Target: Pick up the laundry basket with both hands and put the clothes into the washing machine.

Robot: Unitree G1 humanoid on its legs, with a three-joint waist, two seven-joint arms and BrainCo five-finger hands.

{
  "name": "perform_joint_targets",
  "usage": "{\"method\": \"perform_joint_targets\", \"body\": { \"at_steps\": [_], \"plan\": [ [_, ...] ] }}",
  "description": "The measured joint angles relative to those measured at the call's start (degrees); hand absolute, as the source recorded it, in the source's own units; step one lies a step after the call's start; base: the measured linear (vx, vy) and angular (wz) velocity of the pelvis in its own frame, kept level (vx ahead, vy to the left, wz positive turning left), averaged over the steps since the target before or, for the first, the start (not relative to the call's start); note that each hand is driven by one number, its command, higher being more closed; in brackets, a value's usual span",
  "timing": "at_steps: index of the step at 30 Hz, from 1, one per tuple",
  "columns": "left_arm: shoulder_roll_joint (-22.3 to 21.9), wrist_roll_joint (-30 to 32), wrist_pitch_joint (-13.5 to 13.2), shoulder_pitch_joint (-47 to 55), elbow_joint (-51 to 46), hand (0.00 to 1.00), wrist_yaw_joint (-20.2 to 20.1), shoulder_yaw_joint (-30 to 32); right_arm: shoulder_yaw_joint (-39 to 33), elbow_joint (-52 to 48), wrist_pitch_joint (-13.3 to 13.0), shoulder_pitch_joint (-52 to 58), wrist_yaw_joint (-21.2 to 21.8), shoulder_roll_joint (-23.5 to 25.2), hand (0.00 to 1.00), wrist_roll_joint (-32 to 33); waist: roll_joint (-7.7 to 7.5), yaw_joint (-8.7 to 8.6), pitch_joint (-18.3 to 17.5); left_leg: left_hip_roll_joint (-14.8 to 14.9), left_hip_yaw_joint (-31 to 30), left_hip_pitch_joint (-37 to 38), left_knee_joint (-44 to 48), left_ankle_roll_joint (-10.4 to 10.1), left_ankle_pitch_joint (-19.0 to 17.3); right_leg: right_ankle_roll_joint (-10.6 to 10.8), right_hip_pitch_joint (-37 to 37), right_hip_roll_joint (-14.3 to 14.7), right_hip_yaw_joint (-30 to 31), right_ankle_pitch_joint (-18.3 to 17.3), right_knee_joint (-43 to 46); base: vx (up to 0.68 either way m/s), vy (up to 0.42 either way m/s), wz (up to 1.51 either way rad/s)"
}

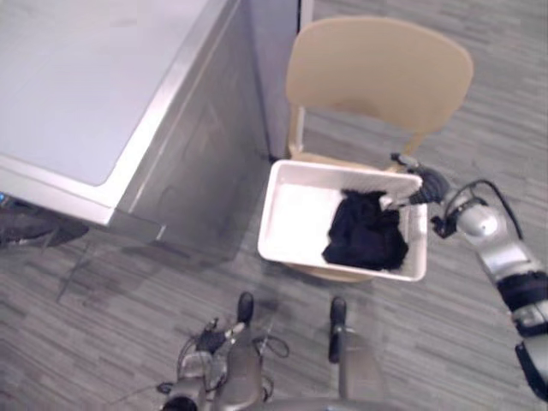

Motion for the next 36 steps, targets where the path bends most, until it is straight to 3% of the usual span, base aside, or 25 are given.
{"method": "perform_joint_targets", "body": {
  "at_steps": [3,9,15,20,23,27,33,35,36],
  "plan": [
    [-0.04,-0.76,-0.22,-1.69,-0.85,0.0,0.33,-0.62,3.05,-0.02,-0.01,-0.13,0.18,0.02,0.0,-0.01,-0.08,0.99,0.72,-0.03,-0.08,-0.79,0.06,0.16,0.13,-0.1,-1.12,-0.04,0.06,-0.27,0.96,-0.04,-0.017,0.01],
    [0.01,-1.88,-0.47,-2.38,-2.0,0.0,0.48,-2.51,4.55,1.15,-0.03,-0.12,0.04,0.61,0.0,-1.54,-0.23,0.96,1.47,-0.37,-1.46,-1.21,0.06,0.13,0.32,-0.2,-1.91,-0.64,-0.73,-1.82,3.4,-0.02,-0.023,0.11],
    [0.18,-1.88,-0.49,-3.14,-3.72,0.0,1.8,-2.9,4.03,8.78,0.16,-0.63,-1.87,2.42,0.0,-4.71,-0.47,1.21,2.83,-0.56,-2.31,-2.82,0.02,0.06,1.14,-0.2,-3.21,-0.94,-1.35,-2.04,4.04,-0.01,-0.013,0.07],
    [0.57,-1.87,-0.53,-3.61,-5.85,0.0,2.92,-2.89,-0.18,15.83,0.71,-1.89,-4.17,5.49,0.0,-4.59,-0.41,1.41,5.36,-0.61,-2.61,-3.35,0.32,0.0,1.22,-0.59,-4.5,-0.97,-0.96,-2.66,6.0,0.0,-0.026,0.02],
    [0.54,-1.91,-0.52,-4.64,-5.91,0.0,3.14,-2.9,-3.97,19.77,1.33,-2.24,-7.49,6.89,0.0,-4.94,-0.39,2.6,6.15,-1.06,-2.29,-4.86,0.9,0.0,1.22,-0.69,-7.51,-1.44,-0.28,-4.12,9.38,-0.05,-0.053,0.0],
    [-0.08,-2.02,-0.49,-4.75,-6.2,0.0,4.35,-2.86,-7.34,21.68,1.61,-2.72,-9.04,9.92,0.0,-4.91,-0.39,2.67,6.23,-1.72,-2.45,-7.17,1.18,0.11,1.36,-0.73,-11.31,-2.36,-0.02,-5.65,12.93,-0.04,-0.057,0.06],
    [-3.01,-4.62,-0.74,-7.71,-12.29,0.0,5.52,-1.77,-9.79,22.65,2.85,-6.88,-12.84,10.54,0.0,-4.4,-0.16,2.87,6.48,-2.73,-2.26,-15.6,6.39,-0.12,1.06,-0.9,-17.09,-3.53,-0.8,-5.54,14.71,-0.02,-0.02,0.13],
    [-3.35,-5.67,-1.73,-8.65,-16.07,0.0,5.67,-1.57,-9.55,22.68,3.11,-8.96,-13.81,10.57,0.0,-4.36,-0.07,3.15,7.43,-2.66,-2.22,-19.74,11.52,-0.09,-0.62,-0.92,-18.53,-3.82,-1.8,-5.57,15.88,-0.04,0.005,0.2],
    [-3.69,-6.54,-2.38,-8.77,-19.38,0.0,6.03,-1.47,-9.4,22.7,3.21,-10.92,-14.54,10.38,0.0,-4.35,-0.07,4.34,7.61,-2.73,-2.26,-23.89,17.09,-0.07,-2.93,-1.15,-20.66,-3.77,-1.81,-5.78,17.37,-0.04,0.017,0.04]
  ]
}}
